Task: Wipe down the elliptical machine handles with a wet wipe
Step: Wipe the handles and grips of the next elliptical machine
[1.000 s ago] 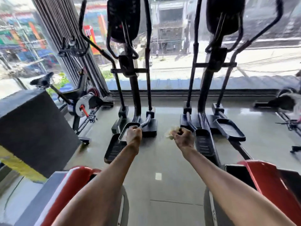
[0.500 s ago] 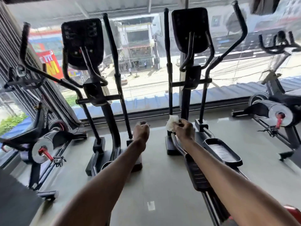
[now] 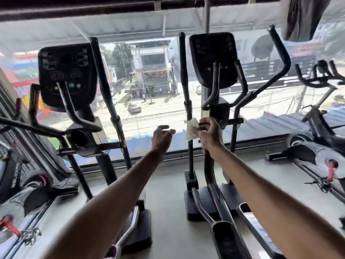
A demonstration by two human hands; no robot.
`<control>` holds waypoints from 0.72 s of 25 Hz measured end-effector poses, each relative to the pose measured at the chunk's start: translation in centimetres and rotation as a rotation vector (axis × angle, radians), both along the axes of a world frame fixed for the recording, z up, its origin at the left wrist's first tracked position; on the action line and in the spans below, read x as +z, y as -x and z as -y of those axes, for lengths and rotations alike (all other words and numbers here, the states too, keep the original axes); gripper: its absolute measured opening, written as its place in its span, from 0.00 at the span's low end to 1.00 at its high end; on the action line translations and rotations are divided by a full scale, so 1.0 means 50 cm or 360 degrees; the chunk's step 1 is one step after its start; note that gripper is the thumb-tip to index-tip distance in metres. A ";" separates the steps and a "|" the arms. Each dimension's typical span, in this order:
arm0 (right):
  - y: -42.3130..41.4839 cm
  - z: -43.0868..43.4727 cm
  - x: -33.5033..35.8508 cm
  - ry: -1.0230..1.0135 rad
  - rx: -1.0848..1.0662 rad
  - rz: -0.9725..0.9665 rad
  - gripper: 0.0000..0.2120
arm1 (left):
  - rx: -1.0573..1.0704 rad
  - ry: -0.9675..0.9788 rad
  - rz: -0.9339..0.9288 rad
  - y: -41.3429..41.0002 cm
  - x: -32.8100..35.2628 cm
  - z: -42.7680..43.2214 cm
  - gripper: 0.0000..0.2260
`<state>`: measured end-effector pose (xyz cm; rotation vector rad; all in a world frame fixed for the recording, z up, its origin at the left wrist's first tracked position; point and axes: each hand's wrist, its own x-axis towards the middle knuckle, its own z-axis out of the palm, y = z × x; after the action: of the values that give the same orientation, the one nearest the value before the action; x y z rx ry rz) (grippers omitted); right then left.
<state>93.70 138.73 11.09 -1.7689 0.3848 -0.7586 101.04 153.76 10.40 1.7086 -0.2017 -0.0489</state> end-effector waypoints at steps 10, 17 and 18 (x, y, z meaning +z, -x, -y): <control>-0.415 0.197 0.197 0.0340 0.0398 0.0252 0.06 | -0.0689 0.0013 0.0415 -0.435 0.228 0.174 0.07; -0.646 0.316 0.270 -0.0198 0.0111 0.0473 0.13 | -0.0108 -0.0048 0.0884 -0.618 0.336 0.359 0.09; -0.671 0.329 0.283 -0.0382 0.0275 0.0465 0.13 | -0.0067 -0.0120 0.0985 -0.632 0.344 0.381 0.07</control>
<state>127.25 122.28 25.22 -1.4209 0.1183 -0.7977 132.65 134.71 27.59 1.7525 -0.7005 0.4514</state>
